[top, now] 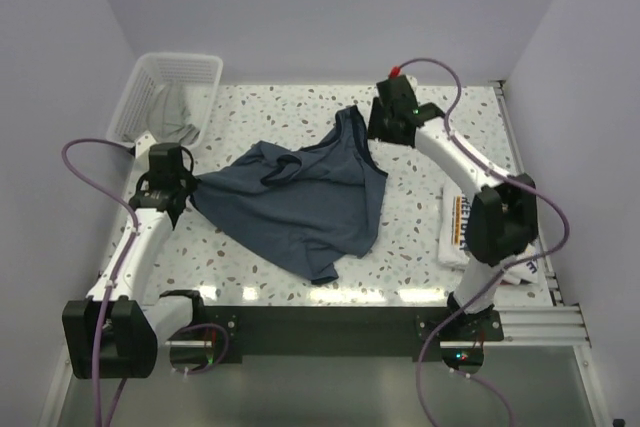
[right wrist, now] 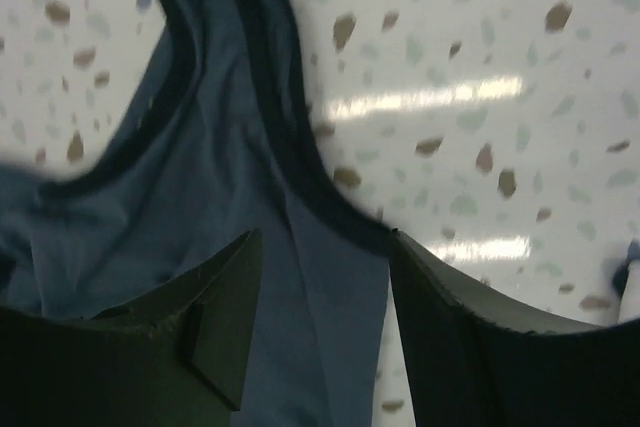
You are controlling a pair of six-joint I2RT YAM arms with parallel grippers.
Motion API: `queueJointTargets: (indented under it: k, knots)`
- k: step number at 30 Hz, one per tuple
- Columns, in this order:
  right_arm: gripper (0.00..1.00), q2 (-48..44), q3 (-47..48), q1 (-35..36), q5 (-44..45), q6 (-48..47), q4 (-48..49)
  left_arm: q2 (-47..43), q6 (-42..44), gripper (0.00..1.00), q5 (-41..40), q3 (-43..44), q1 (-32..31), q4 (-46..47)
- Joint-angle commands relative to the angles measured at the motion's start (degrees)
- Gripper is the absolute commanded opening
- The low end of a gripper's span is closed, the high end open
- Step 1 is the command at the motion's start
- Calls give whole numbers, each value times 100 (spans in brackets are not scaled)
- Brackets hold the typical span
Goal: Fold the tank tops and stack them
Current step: Flatten the tank top out
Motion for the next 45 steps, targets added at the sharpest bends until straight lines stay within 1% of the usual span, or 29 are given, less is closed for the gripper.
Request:
queueJointTargets:
  k: [1, 2, 3, 4, 5, 8, 9, 10, 12, 13, 16, 19, 20, 22, 23, 26, 28, 29, 33, 37, 38, 40, 41, 43, 44, 45]
  knots:
    - [56, -1868, -2045, 647, -92, 385, 375, -12, 144, 0, 44, 108, 39, -24]
    - [54, -2135, -3025, 762, -416, 648, 637, -21, 171, 0, 35, 108, 30, -15]
    - [49, -2425, -3444, 911, -471, 755, 700, -21, 197, 0, 61, 116, 30, -15]
    - [45, -2663, -3796, 1217, -463, 895, 701, -4, 215, 0, 70, 134, 39, -32]
    - [43, -3170, -4418, 1403, -445, 1158, 675, -4, 233, 0, 105, 151, 30, -41]
    - [42, -3980, -5360, 2089, -699, 1791, 806, -12, 250, 0, 202, 134, 39, -41]
    - [40, -4088, -5486, 2256, -813, 1941, 806, -4, 250, 0, 228, 117, 39, -15]
    - [39, -4185, -5600, 2640, -823, 2177, 789, -12, 268, 0, 255, 108, 39, -15]
    - [39, -4291, -5812, 2994, -762, 2372, 736, -3, 259, 0, 272, 64, 30, -15]
    - [39, -4282, -5873, 3283, -735, 2486, 753, -4, 276, 0, 281, 46, 39, 3]
    - [40, -4063, -6049, 3644, -718, 2610, 911, -3, 259, 0, 325, -15, 39, 20]
    - [42, -3765, -6164, 3891, -910, 2768, 1367, -4, 242, 0, 360, -33, 30, 38]
    - [45, -3685, -6129, 3953, -902, 2795, 1543, -4, 250, 0, 352, -7, 39, 29]
    - [49, -3439, -6050, 4076, -710, 2847, 1580, -12, 276, 0, 352, 28, 39, -6]
    - [53, -3386, -5972, 4077, -596, 2882, 1484, -21, 277, 0, 343, 63, 30, -32]
    - [60, -3324, -5979, 4059, -52, 2979, 1264, -47, 312, 0, 317, 116, 39, -67]
    - [61, -3333, -5953, 3989, 213, 2980, 1115, -48, 338, 0, 317, 143, 39, -85]
    - [64, -3333, -5875, 3954, 519, 2988, 870, -39, 338, 0, 308, 169, 39, -111]
    - [69, -3377, -5804, 3717, 907, 2830, 596, -39, 364, 0, 308, 204, 39, -129]
    - [70, -3280, -5927, 3164, 663, 2585, 902, -30, 373, 0, 334, 239, 30, -147]
    - [68, -3245, -5996, 3084, 601, 2540, 1173, -39, 391, 0, 334, 257, 30, -147]
    - [65, -3132, -5928, 2917, 548, 2435, 1412, -21, 382, 0, 360, 257, 39, -129]
    - [53, -3061, -5840, 2873, 557, 2391, 1413, -12, 391, 0, 378, 248, 30, -138]
    - [37, -2842, -5647, 2698, 627, 2234, 1421, -4, 391, 0, 404, 266, 39, -147]
    - [20, -2771, -5428, 2610, 627, 2163, 1448, -12, 391, 0, 404, 266, 39, -147]
    - [13, -2683, -5313, 2513, 636, 2093, 1465, -21, 408, 0, 404, 275, 30, -147]
